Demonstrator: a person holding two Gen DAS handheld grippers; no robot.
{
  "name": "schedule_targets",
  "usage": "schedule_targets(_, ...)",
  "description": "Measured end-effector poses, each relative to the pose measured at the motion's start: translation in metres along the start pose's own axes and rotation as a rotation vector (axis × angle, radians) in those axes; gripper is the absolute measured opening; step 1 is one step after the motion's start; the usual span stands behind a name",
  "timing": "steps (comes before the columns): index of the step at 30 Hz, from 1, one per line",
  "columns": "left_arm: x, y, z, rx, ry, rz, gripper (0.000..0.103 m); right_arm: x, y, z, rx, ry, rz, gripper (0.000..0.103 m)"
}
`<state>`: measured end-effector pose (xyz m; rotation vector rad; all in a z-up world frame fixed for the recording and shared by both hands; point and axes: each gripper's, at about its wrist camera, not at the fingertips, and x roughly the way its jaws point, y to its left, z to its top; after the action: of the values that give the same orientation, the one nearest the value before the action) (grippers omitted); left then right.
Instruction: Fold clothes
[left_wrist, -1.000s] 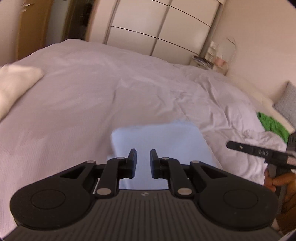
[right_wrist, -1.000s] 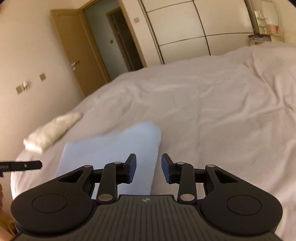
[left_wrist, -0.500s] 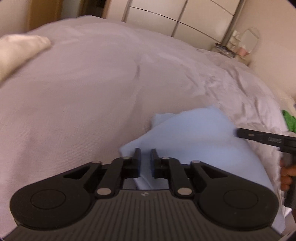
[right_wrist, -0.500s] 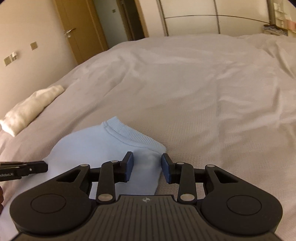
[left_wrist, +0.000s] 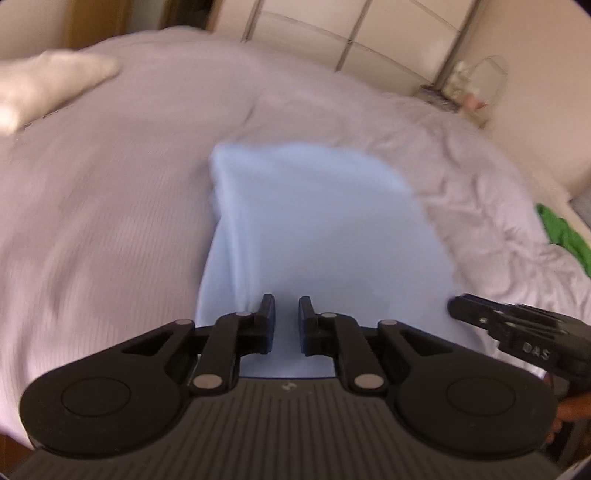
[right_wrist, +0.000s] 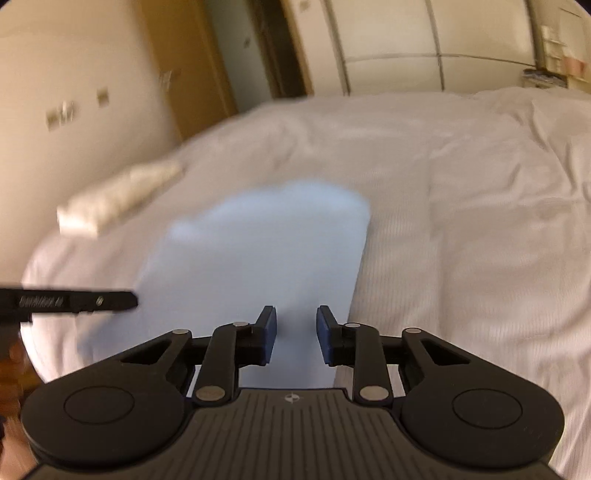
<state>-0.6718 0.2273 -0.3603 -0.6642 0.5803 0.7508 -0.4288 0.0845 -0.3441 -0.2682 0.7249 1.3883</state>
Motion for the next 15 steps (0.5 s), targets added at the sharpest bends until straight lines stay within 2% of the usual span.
schedule_targets(3, -0.016, -0.002, -0.008, -0.035, -0.007, 0.021, 0.009, -0.006, 0.007, -0.018, -0.022, 0.033, -0.024, 0.028)
schedule_targets(5, -0.028, -0.008, -0.011, -0.034, -0.018, 0.035, 0.009, -0.018, 0.007, -0.021, -0.008, 0.029, -0.026, 0.028)
schedule_targets(8, -0.036, -0.018, -0.017, -0.017, -0.022, 0.051, 0.014, -0.032, 0.008, -0.022, 0.006, 0.004, -0.013, 0.029)
schedule_targets(10, -0.031, -0.023, -0.023, 0.002, 0.005, 0.092, 0.014, -0.037, 0.009, -0.024, 0.011, 0.001, 0.004, 0.029)
schedule_targets(13, -0.032, -0.037, -0.028, 0.034, 0.019, 0.153, 0.014, -0.024, 0.014, -0.034, -0.006, 0.061, -0.017, 0.031)
schedule_targets(15, -0.039, -0.050, -0.028, 0.066, 0.025, 0.189, 0.015, -0.030, 0.015, -0.035, 0.005, 0.059, -0.024, 0.033)
